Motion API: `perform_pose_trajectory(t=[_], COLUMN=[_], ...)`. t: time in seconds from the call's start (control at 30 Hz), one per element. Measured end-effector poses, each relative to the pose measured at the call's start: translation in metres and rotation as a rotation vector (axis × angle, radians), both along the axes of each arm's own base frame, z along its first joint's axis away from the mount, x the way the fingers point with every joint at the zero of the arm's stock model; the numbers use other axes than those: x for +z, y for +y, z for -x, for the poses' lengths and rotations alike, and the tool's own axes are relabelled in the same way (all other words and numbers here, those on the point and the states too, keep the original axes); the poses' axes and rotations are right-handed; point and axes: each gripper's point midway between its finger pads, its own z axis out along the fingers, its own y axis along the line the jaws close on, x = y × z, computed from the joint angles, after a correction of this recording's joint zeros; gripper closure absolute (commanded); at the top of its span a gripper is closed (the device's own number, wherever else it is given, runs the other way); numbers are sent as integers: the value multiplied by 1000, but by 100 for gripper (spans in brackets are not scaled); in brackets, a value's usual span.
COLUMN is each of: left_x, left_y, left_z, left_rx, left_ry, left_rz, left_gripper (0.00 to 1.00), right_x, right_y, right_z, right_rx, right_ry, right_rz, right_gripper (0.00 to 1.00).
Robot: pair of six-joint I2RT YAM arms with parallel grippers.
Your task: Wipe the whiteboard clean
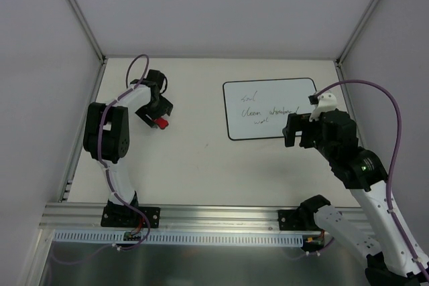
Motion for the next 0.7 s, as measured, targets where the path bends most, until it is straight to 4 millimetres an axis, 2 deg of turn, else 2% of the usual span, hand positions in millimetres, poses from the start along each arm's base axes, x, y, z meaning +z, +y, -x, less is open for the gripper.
perform_pose_trajectory(t=[0.13, 0.2, 0.23, 0.37, 0.7], left_x=[-3, -2, 0, 3, 4], left_y=[2, 2, 2, 4, 8], left_z=[-2, -4, -6, -10, -11], left_rx=[5, 6, 6, 13, 25], left_ry=[7, 2, -4, -17, -17], left_rz=[-1, 0, 1, 3, 3], left_gripper=[33, 35, 39, 41, 43], right_x=[-1, -2, -3, -5, -10], right_y=[1, 2, 2, 2, 1], right_z=[0, 0, 0, 0, 0], right_rx=[5, 6, 6, 7, 6], right_ry=[7, 8, 11, 15, 27], right_rz=[0, 0, 1, 3, 8], right_gripper=[1, 1, 1, 1, 1])
